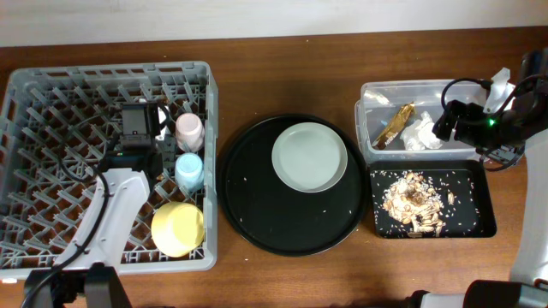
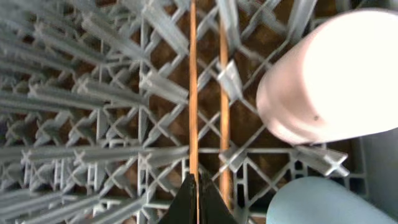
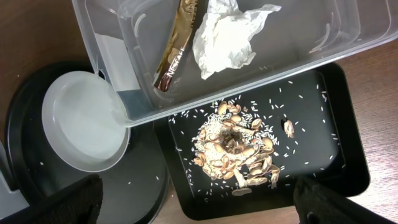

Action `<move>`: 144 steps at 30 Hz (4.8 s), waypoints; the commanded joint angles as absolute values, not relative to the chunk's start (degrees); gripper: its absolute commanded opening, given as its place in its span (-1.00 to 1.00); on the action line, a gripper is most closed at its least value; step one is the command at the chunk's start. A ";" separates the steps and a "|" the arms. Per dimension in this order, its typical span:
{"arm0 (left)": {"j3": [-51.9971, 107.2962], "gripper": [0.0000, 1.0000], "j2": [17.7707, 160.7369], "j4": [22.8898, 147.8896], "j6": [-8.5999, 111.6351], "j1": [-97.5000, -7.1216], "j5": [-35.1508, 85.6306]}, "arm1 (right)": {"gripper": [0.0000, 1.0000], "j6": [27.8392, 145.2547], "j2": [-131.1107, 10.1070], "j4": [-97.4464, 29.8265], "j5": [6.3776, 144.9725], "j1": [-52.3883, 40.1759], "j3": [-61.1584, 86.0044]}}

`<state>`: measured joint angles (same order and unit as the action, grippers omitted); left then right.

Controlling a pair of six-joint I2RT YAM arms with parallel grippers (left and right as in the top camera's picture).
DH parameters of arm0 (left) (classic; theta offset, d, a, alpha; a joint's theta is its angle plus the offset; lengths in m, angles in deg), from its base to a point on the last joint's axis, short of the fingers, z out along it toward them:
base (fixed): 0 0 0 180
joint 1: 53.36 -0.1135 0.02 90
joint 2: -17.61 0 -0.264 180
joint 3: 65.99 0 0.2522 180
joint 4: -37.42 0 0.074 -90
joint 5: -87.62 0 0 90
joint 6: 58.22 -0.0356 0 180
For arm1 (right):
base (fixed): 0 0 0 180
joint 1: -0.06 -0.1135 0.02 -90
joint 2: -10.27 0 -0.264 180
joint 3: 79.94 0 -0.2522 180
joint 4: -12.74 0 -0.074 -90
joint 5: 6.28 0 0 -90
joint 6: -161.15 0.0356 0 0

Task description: Sort waste into correct bins and load items into the dishwasher rack

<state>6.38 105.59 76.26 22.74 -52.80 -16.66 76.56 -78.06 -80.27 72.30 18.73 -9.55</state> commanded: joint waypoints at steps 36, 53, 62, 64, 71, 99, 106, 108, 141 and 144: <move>44.65 -0.96 136.56 117.51 35.66 -16.43 -5.71 | 0.97 76.56 -77.63 -80.25 72.84 18.82 -10.30; 39.30 0.04 135.80 101.03 46.46 -1.22 -5.88 | 0.97 76.56 -77.63 -80.25 72.84 18.82 -10.30; 26.34 -1.00 135.86 86.23 50.22 -0.94 -7.79 | 0.97 76.56 -77.63 -80.25 72.84 18.82 -10.30; 27.04 -1.00 135.69 85.93 50.63 -0.96 -7.81 | 0.97 76.56 -77.63 -80.25 72.84 18.82 -10.30; 47.78 -1.00 117.88 103.56 46.63 -7.21 -11.20 | 0.97 76.56 -77.63 -80.25 72.84 18.82 -10.30; 57.64 -1.00 134.92 127.34 8.30 -78.40 60.04 | 0.97 76.56 -77.63 -80.25 72.84 18.82 -10.30; 54.05 -1.00 134.92 123.08 8.30 -78.24 59.03 | 0.97 76.56 -77.63 -80.25 72.84 18.82 -10.30; 51.80 -1.00 134.92 120.59 8.30 -78.24 59.05 | 0.97 76.56 -77.63 -80.25 72.84 18.82 -10.30; 55.12 0.99 117.33 119.37 45.04 -78.66 11.30 | 0.97 74.33 -60.67 -79.70 76.01 4.66 -10.30; 55.12 0.99 117.35 119.37 45.04 -78.66 11.30 | 0.97 74.37 -47.29 -74.56 96.56 -18.58 -10.19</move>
